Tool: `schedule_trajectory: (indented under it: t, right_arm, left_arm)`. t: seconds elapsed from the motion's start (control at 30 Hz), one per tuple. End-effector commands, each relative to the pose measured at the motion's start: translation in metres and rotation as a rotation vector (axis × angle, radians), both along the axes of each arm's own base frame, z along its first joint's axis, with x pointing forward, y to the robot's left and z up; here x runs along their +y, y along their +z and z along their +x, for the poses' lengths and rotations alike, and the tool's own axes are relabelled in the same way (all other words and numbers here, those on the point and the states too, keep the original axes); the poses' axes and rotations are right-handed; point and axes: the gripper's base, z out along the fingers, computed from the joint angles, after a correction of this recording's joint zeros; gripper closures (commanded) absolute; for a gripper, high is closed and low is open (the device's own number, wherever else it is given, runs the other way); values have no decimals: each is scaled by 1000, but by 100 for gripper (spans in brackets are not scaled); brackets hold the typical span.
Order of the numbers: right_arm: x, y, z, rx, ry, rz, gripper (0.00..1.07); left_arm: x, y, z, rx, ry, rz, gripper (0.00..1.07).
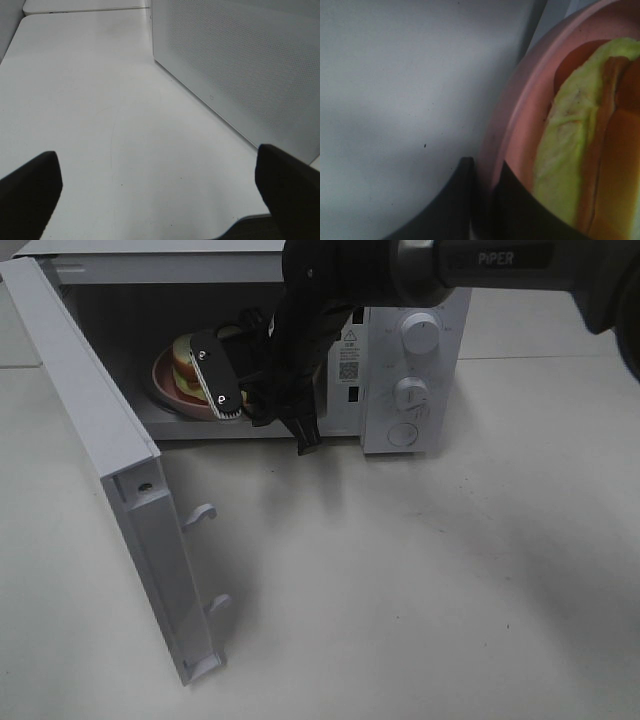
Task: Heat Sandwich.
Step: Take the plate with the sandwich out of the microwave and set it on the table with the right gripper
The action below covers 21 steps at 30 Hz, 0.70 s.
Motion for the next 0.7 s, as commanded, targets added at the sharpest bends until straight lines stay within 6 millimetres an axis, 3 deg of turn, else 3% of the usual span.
schedule_trajectory:
  t: [0.03, 0.7]
  right_arm:
    - [-1, 21, -4, -73, 38, 53, 107]
    - [-37, 28, -62, -76, 149, 54, 107]
  left_arm:
    - [0, 1, 0, -16, 1, -8, 9]
    - [0, 1, 0, -16, 1, -8, 9]
